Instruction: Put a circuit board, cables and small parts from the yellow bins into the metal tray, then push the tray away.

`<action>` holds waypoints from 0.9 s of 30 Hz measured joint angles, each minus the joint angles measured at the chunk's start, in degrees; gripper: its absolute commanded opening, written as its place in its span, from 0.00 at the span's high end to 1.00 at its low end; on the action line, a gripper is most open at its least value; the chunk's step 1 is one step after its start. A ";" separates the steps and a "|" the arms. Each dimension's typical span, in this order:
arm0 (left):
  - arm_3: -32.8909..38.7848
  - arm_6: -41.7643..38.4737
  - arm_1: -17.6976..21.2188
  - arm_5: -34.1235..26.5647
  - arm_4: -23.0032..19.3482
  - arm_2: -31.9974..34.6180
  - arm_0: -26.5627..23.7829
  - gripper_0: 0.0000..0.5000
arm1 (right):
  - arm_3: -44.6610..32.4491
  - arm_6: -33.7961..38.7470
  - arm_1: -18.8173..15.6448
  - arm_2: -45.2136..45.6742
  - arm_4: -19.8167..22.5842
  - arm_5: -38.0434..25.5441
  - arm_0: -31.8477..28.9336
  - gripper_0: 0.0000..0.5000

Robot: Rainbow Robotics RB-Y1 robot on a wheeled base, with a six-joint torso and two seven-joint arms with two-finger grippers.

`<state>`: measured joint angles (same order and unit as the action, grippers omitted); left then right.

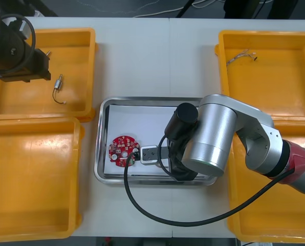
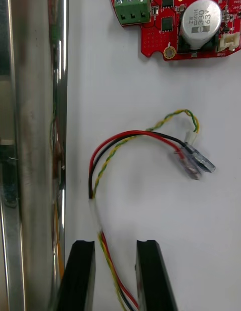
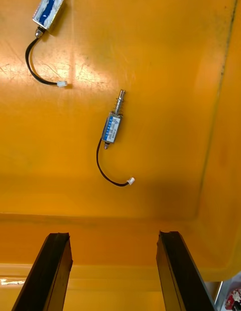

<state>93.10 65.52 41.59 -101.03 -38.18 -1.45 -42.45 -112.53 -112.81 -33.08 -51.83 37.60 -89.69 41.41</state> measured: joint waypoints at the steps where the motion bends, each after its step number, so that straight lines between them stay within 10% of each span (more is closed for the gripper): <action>1: -0.52 0.09 0.10 0.39 -0.03 0.00 -0.03 0.00 | 0.00 0.00 0.01 0.00 0.00 0.00 0.00 0.05; 16: -16.41 17.40 -0.07 6.70 -0.53 0.00 -4.66 0.00 | -0.38 0.51 1.37 1.28 0.02 -3.27 0.15 0.00; 27: -22.73 17.79 -2.73 12.48 1.02 -0.05 -6.97 0.00 | -7.88 14.98 1.69 7.03 0.72 -11.64 0.15 0.00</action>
<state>70.37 83.31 38.86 -88.55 -37.17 -1.50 -49.43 -120.41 -97.82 -31.39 -44.80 38.32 -101.33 41.57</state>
